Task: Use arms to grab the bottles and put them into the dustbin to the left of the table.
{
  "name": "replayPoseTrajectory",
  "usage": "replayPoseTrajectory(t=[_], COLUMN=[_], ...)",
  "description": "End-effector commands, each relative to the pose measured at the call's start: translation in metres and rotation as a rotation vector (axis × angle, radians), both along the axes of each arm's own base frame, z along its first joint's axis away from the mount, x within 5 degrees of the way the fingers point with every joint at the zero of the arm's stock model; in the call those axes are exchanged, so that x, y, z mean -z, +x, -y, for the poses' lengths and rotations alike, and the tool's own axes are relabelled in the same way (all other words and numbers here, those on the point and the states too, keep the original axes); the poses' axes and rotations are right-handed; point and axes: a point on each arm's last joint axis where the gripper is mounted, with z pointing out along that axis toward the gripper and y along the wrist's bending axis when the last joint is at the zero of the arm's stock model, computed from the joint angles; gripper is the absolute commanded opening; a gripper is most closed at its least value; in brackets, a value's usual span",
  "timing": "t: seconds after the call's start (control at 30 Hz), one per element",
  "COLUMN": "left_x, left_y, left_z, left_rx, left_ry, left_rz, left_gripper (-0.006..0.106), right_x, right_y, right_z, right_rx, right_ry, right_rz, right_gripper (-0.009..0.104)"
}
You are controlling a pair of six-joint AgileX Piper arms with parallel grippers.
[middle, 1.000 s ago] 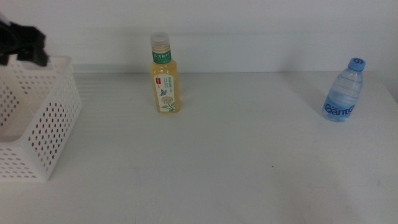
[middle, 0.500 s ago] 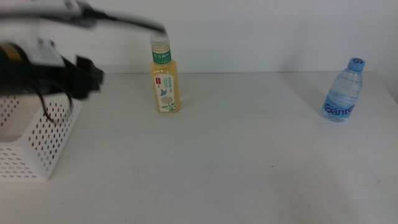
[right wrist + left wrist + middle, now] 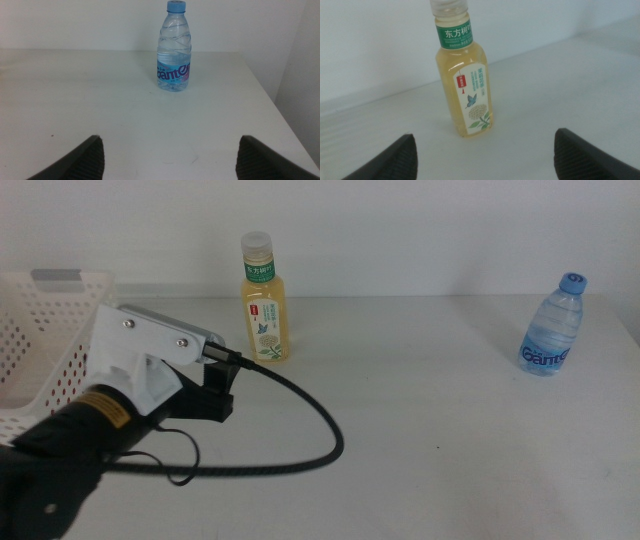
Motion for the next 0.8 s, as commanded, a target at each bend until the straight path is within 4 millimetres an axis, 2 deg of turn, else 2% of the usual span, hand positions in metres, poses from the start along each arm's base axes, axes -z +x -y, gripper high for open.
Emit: replayPoseTrajectory(t=[0.0, 0.07, 0.33, 0.77], left_x=[-0.012, -0.003, 0.018, 0.041], left_y=[0.009, 0.016, 0.046, 0.116], left_z=[0.004, 0.007, 0.023, 0.053], left_rx=[-0.027, -0.041, -0.014, -0.030], left_ry=[-0.131, -0.184, -0.163, -0.207], left_rz=[0.134, 0.103, 0.156, 0.157], left_gripper=[0.090, 0.090, 0.090, 0.090], right_x=[-0.011, -0.011, -0.011, -0.011], right_y=[-0.001, -0.001, -0.001, -0.001], right_z=[0.000, 0.000, 0.000, 0.000], right_rx=[0.002, 0.002, 0.002, 0.002], right_ry=[-0.016, -0.016, -0.016, -0.016], right_rz=[0.113, 0.113, 0.113, 0.113], right_gripper=[0.075, 0.075, 0.075, 0.075])
